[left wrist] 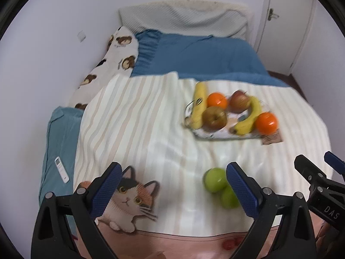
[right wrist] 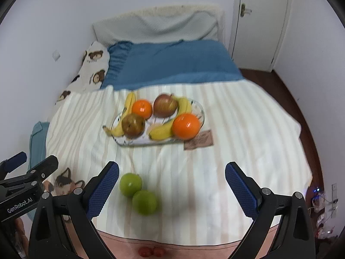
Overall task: Organize fruits
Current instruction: 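Lift both grippers away and move them toward the green apples, then grasp a green apple with the right gripper while the left gripper grasps the other, then carry both green apples onto the plate and open both grippers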
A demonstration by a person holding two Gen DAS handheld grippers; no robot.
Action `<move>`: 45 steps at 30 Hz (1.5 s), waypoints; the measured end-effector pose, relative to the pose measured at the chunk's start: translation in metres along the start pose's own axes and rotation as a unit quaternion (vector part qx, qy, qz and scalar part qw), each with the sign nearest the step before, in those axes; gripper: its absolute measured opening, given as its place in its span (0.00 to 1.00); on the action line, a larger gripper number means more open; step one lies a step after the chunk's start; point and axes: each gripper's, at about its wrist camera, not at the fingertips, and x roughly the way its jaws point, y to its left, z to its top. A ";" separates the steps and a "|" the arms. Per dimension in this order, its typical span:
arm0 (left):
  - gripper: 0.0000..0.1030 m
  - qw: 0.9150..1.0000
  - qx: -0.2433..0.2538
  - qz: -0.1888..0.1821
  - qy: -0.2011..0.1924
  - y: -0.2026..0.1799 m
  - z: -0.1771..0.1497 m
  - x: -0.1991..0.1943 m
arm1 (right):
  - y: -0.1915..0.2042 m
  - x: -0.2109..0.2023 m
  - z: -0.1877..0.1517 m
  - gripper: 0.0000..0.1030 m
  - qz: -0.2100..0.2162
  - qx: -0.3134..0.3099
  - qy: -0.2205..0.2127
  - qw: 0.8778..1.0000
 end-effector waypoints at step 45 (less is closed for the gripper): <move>0.51 0.958 0.080 -0.107 0.254 -0.100 -0.026 0.201 | -0.037 0.136 -0.058 0.57 0.048 0.033 0.156 0.986</move>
